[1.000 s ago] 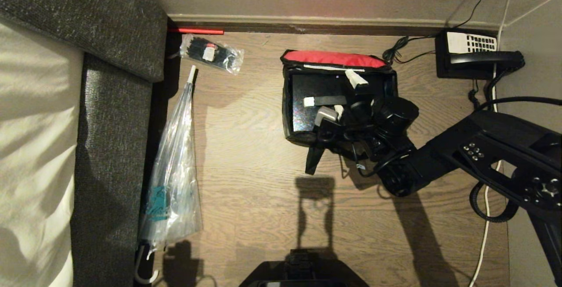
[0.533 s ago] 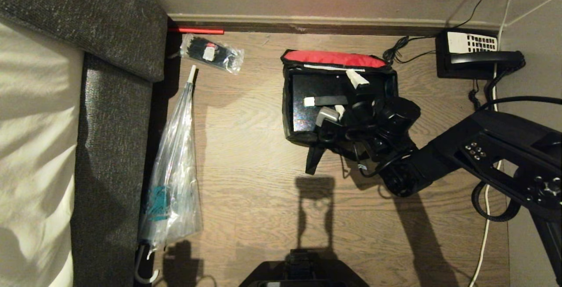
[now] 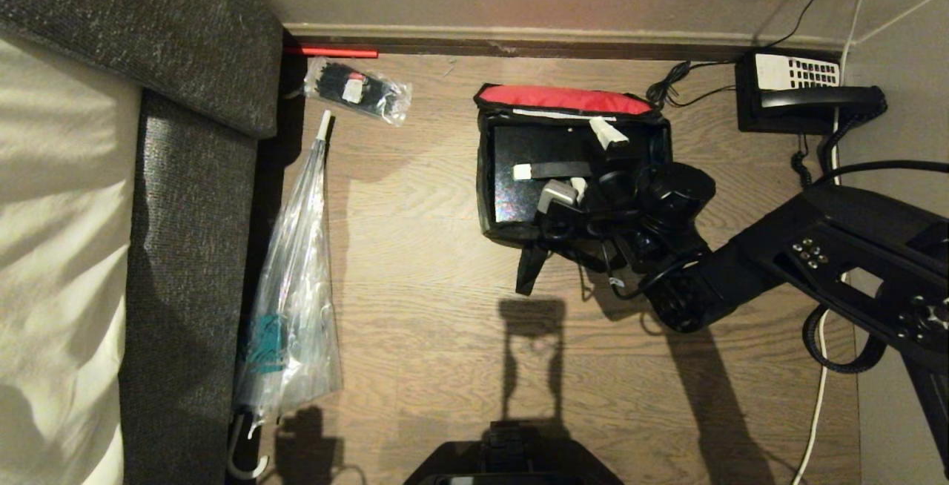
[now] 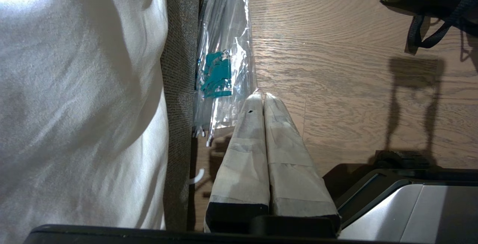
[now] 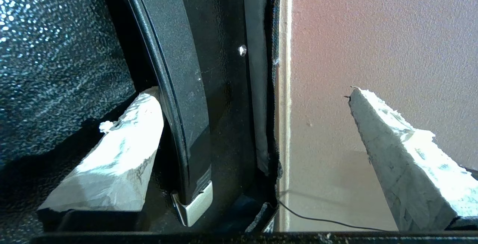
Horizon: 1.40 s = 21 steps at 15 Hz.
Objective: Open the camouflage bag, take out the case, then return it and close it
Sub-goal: Grip the handle
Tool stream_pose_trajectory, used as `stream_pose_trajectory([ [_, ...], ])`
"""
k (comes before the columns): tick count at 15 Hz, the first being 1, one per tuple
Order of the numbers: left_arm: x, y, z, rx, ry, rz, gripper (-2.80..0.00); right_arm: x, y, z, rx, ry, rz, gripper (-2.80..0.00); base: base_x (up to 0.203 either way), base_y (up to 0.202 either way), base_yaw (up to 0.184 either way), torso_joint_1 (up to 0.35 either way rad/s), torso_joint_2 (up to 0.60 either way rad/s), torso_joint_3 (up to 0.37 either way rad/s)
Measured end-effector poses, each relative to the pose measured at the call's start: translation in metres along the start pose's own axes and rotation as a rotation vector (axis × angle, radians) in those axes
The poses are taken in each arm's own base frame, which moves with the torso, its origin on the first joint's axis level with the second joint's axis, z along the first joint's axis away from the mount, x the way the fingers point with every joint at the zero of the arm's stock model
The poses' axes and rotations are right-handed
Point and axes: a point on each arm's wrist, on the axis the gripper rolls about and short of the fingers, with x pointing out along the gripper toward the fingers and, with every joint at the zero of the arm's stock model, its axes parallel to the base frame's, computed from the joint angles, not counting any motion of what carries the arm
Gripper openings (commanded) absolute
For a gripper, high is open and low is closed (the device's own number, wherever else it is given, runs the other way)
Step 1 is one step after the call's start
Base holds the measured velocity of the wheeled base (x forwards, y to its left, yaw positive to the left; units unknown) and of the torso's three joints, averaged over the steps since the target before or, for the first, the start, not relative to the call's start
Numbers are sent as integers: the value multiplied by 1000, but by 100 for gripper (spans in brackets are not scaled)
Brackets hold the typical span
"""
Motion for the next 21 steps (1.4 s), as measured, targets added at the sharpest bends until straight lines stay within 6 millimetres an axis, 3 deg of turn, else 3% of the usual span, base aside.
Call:
stream_pose_trajectory([
  [5,0,0,0,-10,0,0,-280,1,-1,0,-4,3,-3,0,103,0,0,0,3,2],
  [18,0,0,0,-4,-2,2,-280,-2,0,0,-7,5,6,0,0,0,0,0,0,0],
  [19,0,0,0,-4,-2,2,-280,-3,0,0,-8,10,9,-280,0,0,0,0,0,0],
  [21,0,0,0,-4,-2,2,-280,-4,3,-1,-17,15,29,-280,0,0,0,0,0,0],
])
